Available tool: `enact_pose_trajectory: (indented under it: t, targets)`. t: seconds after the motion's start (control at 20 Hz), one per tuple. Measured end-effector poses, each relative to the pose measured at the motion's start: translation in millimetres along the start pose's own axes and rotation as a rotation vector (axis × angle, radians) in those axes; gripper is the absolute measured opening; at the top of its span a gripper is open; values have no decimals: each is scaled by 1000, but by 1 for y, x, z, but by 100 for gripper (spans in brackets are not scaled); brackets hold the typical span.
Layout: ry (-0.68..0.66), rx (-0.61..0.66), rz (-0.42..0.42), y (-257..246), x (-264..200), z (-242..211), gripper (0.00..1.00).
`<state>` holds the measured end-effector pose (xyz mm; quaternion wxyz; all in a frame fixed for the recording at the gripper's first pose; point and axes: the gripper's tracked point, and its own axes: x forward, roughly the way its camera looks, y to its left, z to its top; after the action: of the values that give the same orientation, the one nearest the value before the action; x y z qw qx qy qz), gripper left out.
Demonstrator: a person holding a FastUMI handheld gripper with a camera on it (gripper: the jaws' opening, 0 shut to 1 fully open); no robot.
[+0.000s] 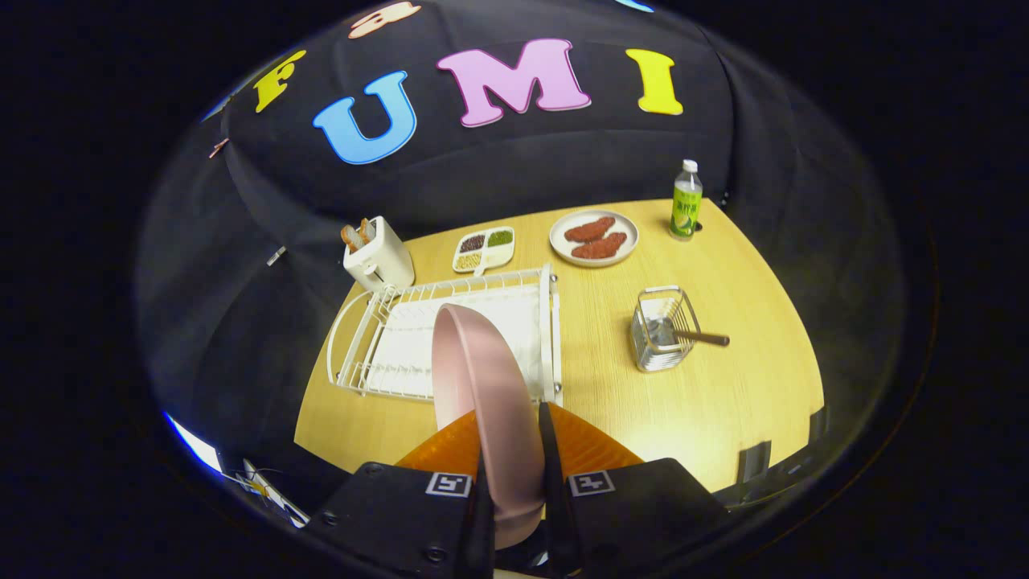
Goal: Take the plate from the dish rack, then take the spoon from the basket and place it into the plate.
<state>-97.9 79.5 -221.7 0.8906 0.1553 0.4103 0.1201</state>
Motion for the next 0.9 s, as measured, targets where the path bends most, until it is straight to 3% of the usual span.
enact_pose_trajectory:
  t: [0.4,0.7,0.9]
  targets:
    - [174,165,38,-28,28,-97,29]
    - [237,303,84,-20,75,-125,29]
    - [250,312,93,-13,100,-130,29]
